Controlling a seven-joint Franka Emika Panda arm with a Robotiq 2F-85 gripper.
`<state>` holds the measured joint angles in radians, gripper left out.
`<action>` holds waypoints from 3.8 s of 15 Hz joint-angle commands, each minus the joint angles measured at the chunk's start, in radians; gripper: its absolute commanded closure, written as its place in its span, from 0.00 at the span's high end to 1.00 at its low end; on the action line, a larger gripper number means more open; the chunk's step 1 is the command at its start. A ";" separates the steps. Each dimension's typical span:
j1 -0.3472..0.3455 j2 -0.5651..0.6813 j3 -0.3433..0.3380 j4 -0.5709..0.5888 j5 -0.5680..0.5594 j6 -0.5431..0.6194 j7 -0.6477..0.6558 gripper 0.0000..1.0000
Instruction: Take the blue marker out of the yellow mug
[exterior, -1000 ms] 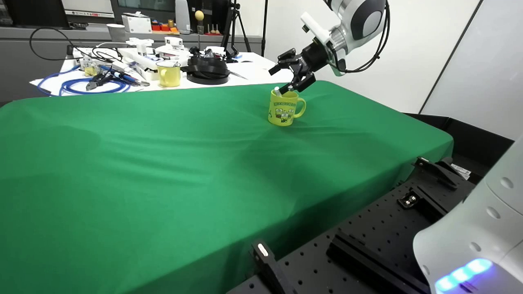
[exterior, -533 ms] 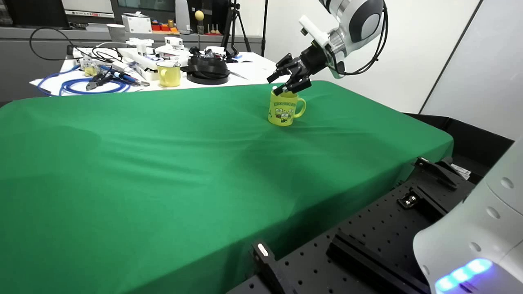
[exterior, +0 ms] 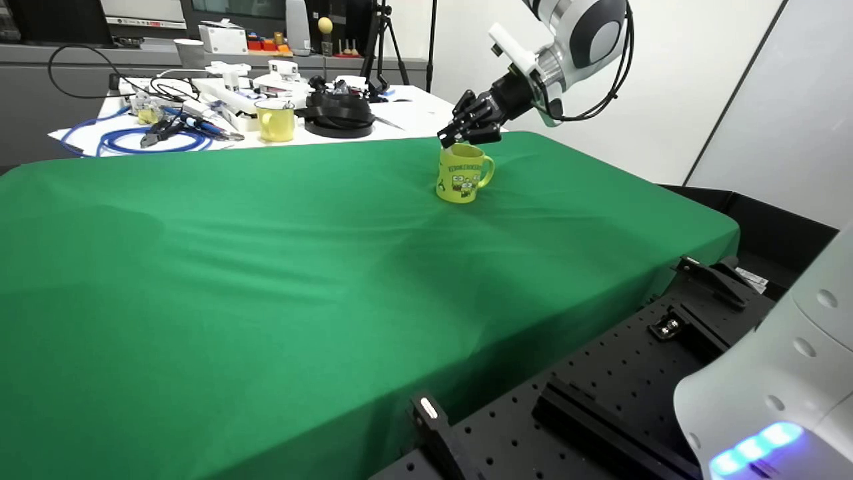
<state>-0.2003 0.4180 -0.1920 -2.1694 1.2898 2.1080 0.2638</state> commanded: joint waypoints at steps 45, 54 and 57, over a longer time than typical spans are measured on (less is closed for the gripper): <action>0.468 -0.130 0.388 -0.373 0.187 0.894 -0.662 0.05; 0.477 -0.080 0.386 -0.364 0.251 0.916 -0.716 0.43; 0.483 -0.098 0.386 -0.369 0.259 0.912 -0.701 0.56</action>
<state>0.2743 0.3134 0.1859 -2.5405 1.5135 2.9969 -0.4358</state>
